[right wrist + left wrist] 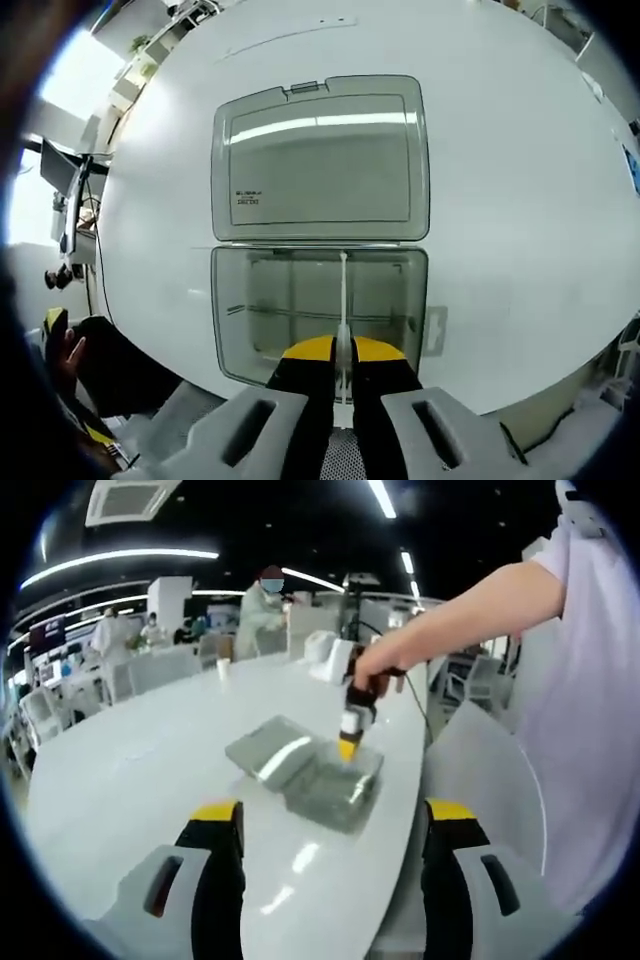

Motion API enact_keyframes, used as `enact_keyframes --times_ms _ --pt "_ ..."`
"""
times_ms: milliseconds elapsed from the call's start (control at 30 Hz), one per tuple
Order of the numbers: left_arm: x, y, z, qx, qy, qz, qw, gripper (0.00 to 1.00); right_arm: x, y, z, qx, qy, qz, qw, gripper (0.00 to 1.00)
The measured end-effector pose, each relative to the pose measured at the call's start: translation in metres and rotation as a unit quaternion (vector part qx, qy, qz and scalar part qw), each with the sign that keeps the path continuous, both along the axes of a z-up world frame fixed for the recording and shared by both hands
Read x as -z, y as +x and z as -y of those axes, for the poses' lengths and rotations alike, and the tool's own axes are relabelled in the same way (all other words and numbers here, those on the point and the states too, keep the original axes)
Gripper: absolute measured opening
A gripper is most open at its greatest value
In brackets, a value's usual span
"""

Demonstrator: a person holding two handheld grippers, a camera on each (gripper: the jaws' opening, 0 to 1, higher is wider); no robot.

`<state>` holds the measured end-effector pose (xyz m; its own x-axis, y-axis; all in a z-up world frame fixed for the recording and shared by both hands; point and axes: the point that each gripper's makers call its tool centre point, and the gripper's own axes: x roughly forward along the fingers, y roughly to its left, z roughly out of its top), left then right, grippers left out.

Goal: Insert the divider into the dual guide fixture by aligning both edges with the guide slots and pushing it downward to the bottom, including one-sided entry, uneven engagement, binding, and posture correction.

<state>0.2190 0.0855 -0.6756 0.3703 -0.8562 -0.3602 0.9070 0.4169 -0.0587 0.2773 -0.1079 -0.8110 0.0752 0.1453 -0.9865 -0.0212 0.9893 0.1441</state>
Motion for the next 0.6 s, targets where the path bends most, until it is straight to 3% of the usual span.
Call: enact_keyframes --times_ms 600 --pt "0.0003 0.0028 -0.0021 -0.004 -0.004 0.002 1.0 0.71 0.002 -0.0029 -0.0001 0.005 -0.002 0.0 1.0 0.0"
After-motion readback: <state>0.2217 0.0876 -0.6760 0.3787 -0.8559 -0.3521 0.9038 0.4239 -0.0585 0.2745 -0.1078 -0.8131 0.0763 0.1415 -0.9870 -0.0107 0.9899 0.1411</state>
